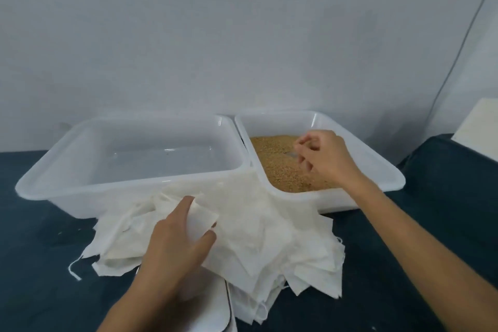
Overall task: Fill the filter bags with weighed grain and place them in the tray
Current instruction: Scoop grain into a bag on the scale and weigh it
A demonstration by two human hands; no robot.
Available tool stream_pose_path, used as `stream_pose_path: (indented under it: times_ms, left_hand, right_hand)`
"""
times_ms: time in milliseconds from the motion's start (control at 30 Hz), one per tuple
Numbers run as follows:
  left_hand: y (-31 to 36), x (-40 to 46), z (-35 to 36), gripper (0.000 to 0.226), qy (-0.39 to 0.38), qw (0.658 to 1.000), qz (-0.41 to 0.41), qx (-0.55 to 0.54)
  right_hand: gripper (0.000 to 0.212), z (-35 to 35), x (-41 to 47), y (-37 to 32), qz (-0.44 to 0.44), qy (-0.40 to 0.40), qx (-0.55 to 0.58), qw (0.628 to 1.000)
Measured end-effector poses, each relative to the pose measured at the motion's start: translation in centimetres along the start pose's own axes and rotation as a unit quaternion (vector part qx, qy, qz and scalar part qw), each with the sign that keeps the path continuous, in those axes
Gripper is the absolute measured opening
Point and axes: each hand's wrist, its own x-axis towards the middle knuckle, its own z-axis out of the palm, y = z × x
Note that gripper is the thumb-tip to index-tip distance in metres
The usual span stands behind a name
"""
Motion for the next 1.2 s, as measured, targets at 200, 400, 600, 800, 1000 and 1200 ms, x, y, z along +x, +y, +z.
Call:
stream_pose_path:
  times_ms: [200, 400, 600, 800, 1000, 1200]
  left_hand:
    - [0.2, 1.3, 0.7, 0.029, -0.048, 0.999, -0.005, -0.009]
    - [1.5, 2.4, 0.5, 0.025, -0.027, 0.996, 0.018, -0.078]
    - [2.4, 1.4, 0.2, 0.044, -0.012, 0.993, 0.024, -0.119]
    - [2.6, 0.7, 0.0, 0.037, 0.003, 0.992, 0.004, -0.130]
    - [2.5, 0.4, -0.5, 0.038, 0.023, 0.987, -0.013, -0.159]
    - [2.6, 0.2, -0.9, 0.037, 0.028, 0.986, -0.009, -0.164]
  right_hand:
    - [0.023, 0.0, 9.8, 7.0, 0.153, -0.169, -0.394, 0.890]
    - [0.048, -0.2, 10.8, 8.3, 0.211, -0.250, -0.386, 0.862]
    - [0.053, -0.7, 9.9, 9.5, 0.204, -0.272, -0.366, 0.866]
    - [0.015, -0.6, 8.7, 9.9, 0.164, -0.300, -0.386, 0.856]
    - [0.006, -0.5, 7.8, 8.9, 0.055, -0.153, -0.441, 0.883]
    - [0.058, -1.2, 8.2, 7.2, 0.043, -0.162, -0.403, 0.900]
